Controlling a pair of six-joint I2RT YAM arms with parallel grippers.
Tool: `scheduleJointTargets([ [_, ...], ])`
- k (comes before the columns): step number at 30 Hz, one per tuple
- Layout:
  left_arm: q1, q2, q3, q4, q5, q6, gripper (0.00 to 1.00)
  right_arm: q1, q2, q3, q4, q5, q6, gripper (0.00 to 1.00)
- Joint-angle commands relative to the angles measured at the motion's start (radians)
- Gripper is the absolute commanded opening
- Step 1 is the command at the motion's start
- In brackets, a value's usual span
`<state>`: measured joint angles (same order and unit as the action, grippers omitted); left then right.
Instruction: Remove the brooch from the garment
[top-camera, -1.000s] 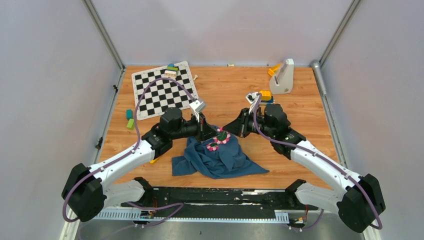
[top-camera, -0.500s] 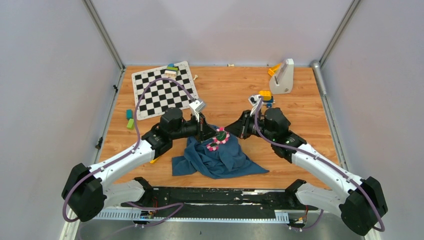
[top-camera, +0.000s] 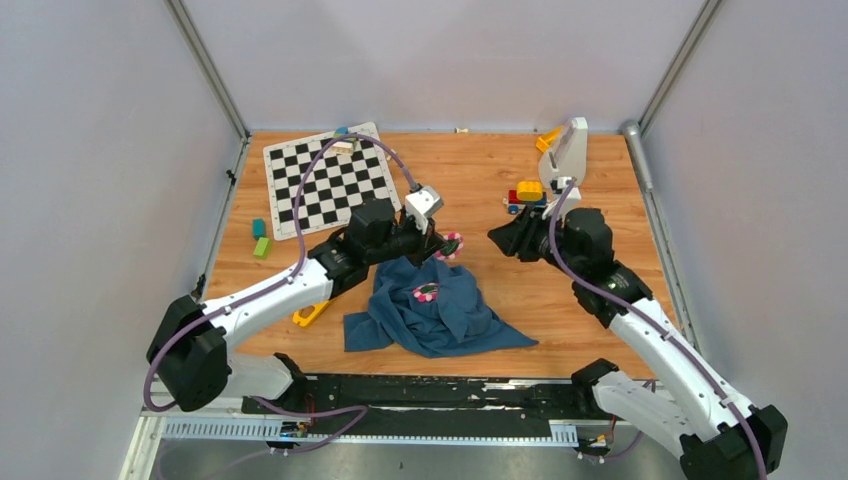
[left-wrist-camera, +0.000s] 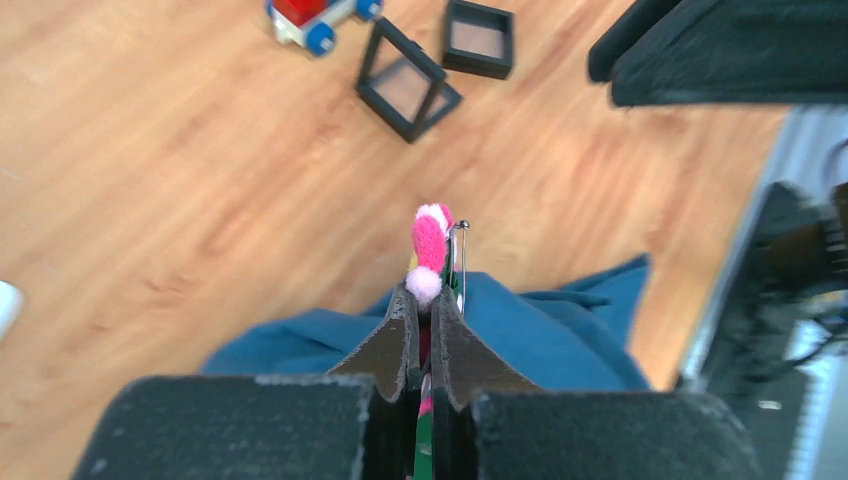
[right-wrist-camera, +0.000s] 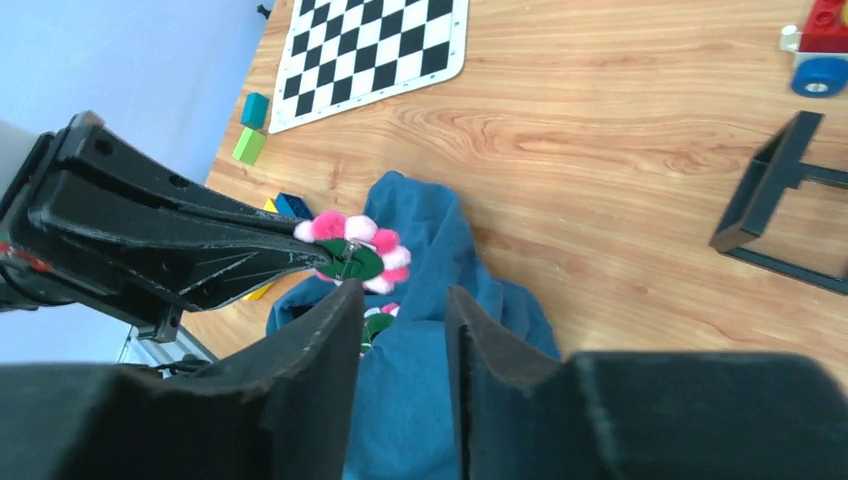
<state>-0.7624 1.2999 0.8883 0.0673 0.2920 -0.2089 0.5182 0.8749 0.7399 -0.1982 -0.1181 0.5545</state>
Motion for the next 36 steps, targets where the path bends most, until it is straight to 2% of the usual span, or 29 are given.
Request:
scheduleJointTargets([
  [1,-0.045,-0.013,0.016,0.081,-0.189,0.323,0.00,-0.110,0.033,0.142,-0.213,-0.256,-0.003,0.40],
  [3,-0.064,-0.035,-0.027,0.176,-0.296,0.418,0.00,-0.128,0.052,0.185,-0.268,-0.354,0.051,0.43],
  [5,-0.072,-0.057,-0.080,0.302,-0.390,0.488,0.00,-0.130,0.059,0.221,-0.310,-0.382,0.119,0.43],
  [6,-0.073,-0.072,-0.098,0.340,-0.379,0.559,0.00,-0.130,0.060,0.230,-0.321,-0.378,0.171,0.45],
  [8,-0.079,-0.087,-0.159,0.432,-0.268,0.723,0.00,-0.130,0.061,0.235,-0.325,-0.373,0.286,0.59],
  [11,-0.091,-0.094,-0.241,0.510,-0.035,0.936,0.00,-0.130,0.084,0.261,-0.325,-0.374,0.422,0.60],
  [12,-0.098,-0.089,-0.264,0.517,-0.010,1.044,0.00,-0.130,0.095,0.272,-0.326,-0.373,0.457,0.59],
  [14,-0.123,-0.077,-0.284,0.541,-0.003,1.149,0.00,-0.130,0.118,0.292,-0.332,-0.373,0.522,0.57],
  [20,-0.156,-0.072,-0.299,0.551,-0.022,1.248,0.00,-0.126,0.207,0.311,-0.321,-0.434,0.618,0.47],
  [30,-0.168,-0.076,-0.303,0.541,-0.015,1.273,0.00,-0.117,0.277,0.260,-0.276,-0.387,0.603,0.48],
  [36,-0.175,-0.075,-0.306,0.542,-0.010,1.272,0.00,-0.118,0.314,0.238,-0.209,-0.426,0.628,0.43],
])
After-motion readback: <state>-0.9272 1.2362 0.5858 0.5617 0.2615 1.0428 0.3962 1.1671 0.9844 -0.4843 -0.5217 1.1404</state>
